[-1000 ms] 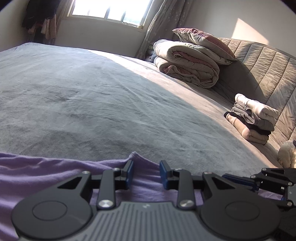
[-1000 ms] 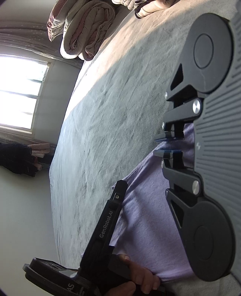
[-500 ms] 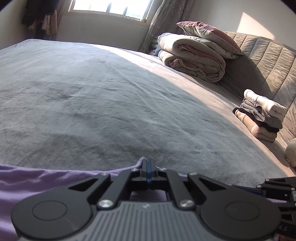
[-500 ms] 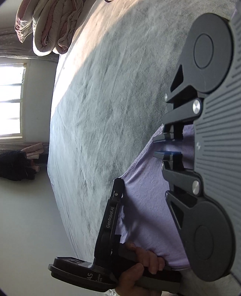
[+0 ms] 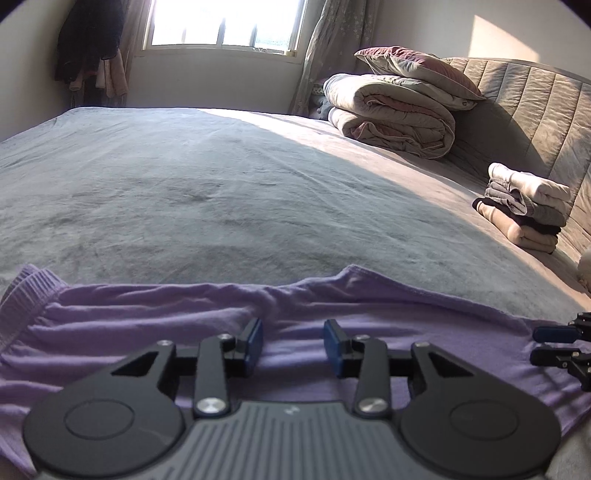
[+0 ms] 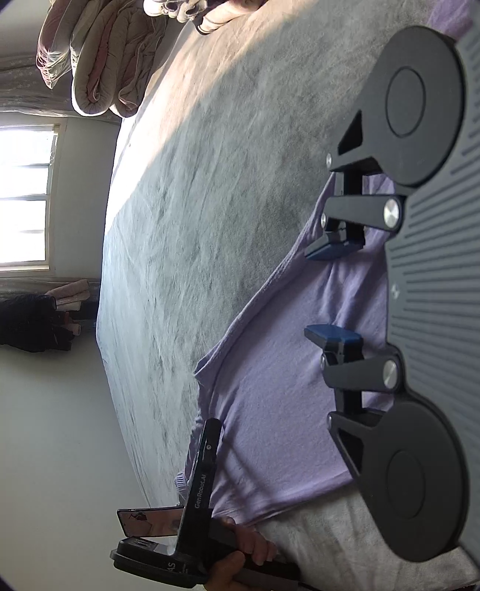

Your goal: Fold clothes

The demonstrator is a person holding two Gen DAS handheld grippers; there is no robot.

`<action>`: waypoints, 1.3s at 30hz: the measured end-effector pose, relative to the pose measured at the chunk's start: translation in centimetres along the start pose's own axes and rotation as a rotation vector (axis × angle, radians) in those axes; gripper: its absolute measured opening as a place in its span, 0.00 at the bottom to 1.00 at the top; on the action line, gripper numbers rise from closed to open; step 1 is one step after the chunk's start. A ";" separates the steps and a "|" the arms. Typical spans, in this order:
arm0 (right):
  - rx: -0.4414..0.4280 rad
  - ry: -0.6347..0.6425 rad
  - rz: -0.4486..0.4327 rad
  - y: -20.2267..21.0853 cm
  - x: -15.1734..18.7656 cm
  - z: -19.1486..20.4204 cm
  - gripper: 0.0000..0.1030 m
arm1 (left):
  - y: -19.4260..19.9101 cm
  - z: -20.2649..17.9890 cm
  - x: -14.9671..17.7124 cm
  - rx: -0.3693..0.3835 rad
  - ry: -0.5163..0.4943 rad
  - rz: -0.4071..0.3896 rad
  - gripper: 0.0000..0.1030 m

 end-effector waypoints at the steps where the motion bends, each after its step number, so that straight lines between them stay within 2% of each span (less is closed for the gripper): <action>1: 0.021 -0.008 -0.008 0.6 0.5 -0.5 0.42 | 0.4 0.6 0.3 -0.005 0.016 -0.002 0.38; 4: 0.060 -0.032 -0.002 1.8 1.9 -1.7 0.42 | 1.5 2.7 1.0 -0.036 0.062 -0.005 0.38; 7: 0.094 -0.058 0.012 2.6 3.3 -2.9 0.43 | 2.4 4.1 1.5 -0.113 0.056 0.017 0.38; 12: 0.160 -0.064 0.026 4.2 5.2 -4.2 0.50 | 3.9 5.5 2.1 -0.363 -0.063 0.062 0.43; 13: 0.170 -0.065 0.028 4.5 5.5 -4.4 0.50 | 4.2 5.6 2.2 -0.390 -0.075 0.062 0.43; 16: 0.193 -0.102 0.017 5.7 6.4 -5.2 0.50 | 4.8 4.6 2.0 -0.316 -0.068 0.051 0.43; 20: 0.207 -0.138 -0.002 6.3 6.4 -5.5 0.50 | 4.6 0.1 1.8 -0.140 -0.134 0.034 0.43; 24: 0.218 -0.148 -0.009 6.2 5.7 -5.1 0.50 | 3.4 -5.1 3.2 0.025 -0.220 0.073 0.43; 29: 0.211 -0.144 -0.020 5.5 4.4 -4.3 0.50 | 4.2 -10.1 4.4 0.136 -0.323 0.031 0.43; 31: 0.193 -0.149 -0.028 5.3 3.8 -3.8 0.50 | 4.3 -11.8 5.0 0.200 -0.362 0.038 0.43; 34: 0.162 -0.139 -0.019 4.6 3.3 -2.6 0.50 | 3.9 -13.5 6.5 0.235 -0.451 0.076 0.43; 39: 0.180 -0.095 0.089 2.3 3.0 -0.9 0.45 | 3.6 -14.6 9.1 0.267 -0.549 0.120 0.42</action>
Point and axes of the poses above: each gripper's, at about its wrist camera, not at the fingertips, and y roughly against the way its jaws point, z to its left, x to its underside, the point moved 9 cm from there along -y, roughly the way its jaws point, and after that the axes turned 14 degrees about z, right-handed, at the moved point
